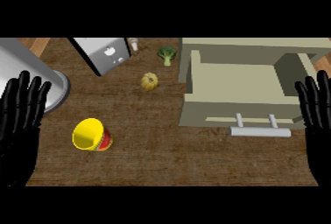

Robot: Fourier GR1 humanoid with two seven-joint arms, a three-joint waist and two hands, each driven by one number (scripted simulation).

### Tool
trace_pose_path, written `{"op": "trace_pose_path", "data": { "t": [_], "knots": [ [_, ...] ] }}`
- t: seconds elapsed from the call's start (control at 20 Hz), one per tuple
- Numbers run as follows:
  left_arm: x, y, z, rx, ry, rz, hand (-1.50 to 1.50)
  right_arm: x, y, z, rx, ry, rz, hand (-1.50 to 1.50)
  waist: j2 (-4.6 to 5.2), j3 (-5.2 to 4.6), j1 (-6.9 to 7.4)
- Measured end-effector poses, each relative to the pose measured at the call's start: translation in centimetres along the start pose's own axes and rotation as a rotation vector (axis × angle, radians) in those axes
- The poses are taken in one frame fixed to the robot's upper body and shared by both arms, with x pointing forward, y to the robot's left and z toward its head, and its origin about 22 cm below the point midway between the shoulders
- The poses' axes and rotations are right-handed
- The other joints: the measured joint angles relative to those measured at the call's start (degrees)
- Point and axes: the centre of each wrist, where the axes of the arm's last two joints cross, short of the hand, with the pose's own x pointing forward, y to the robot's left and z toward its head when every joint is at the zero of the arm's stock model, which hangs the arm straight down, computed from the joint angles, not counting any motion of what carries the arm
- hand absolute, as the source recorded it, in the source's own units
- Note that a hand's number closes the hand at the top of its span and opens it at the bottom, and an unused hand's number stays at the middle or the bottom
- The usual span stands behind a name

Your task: Pick up the cup, place it into the drawer and close the drawer

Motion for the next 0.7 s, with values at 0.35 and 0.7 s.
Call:
{"op": "trace_pose_path", "data": {
  "t": [0.35, 0.7],
  "knots": [
    [-0.6, 0.2, -0.3, -0.365, -0.032, 0.259, -1.5, -0.2, 0.9, -0.4, 0.068, 0.017, -0.042, -1.5, -0.61, 0.95, -1.14],
    [-2.8, 3.5, 0.2, -0.575, 0.066, 0.521, -1.5, 0.0, 1.1, -0.2, 0.111, 0.063, -0.127, -1.5, -0.85, 1.21, -1.27]
  ]
}}
